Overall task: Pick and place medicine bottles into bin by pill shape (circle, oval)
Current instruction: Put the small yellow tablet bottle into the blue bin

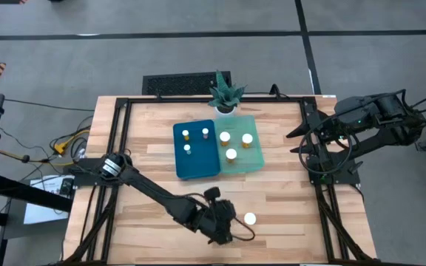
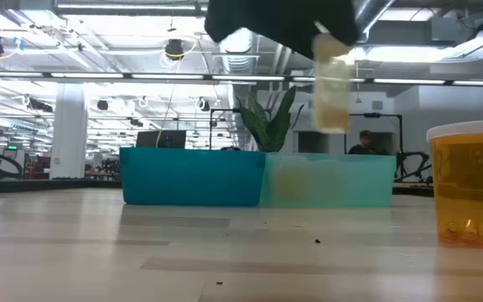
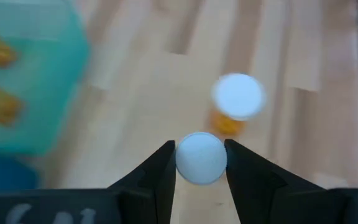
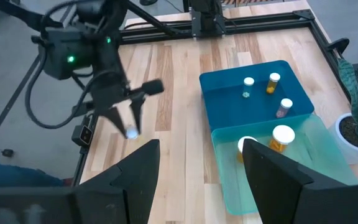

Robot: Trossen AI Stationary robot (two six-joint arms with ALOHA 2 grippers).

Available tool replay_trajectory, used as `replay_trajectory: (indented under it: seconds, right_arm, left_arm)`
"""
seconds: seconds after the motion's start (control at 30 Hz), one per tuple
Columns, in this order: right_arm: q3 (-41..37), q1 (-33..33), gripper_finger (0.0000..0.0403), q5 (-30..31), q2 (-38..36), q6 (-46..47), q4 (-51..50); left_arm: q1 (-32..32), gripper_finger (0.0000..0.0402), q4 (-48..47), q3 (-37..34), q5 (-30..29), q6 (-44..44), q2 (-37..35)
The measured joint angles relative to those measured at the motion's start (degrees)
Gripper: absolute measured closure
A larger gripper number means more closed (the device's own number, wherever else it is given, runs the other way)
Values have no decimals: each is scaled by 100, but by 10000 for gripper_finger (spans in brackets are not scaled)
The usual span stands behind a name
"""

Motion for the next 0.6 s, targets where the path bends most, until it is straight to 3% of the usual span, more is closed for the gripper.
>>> replay_trajectory:
  seconds: [0.37,0.47,0.6]
  right_arm:
    - [-185,-2,165,264,-29,-412,15]
    - [-690,-69,165,622,-185,-573,230]
    - [-1758,-351,165,644,-687,-643,1299]
  left_arm:
    - [478,286,-1461,61,-1335,32,-1367]
    - [663,286,-1767,59,-1536,217,-1689]
    - [917,287,-2091,45,-1560,552,-1959]
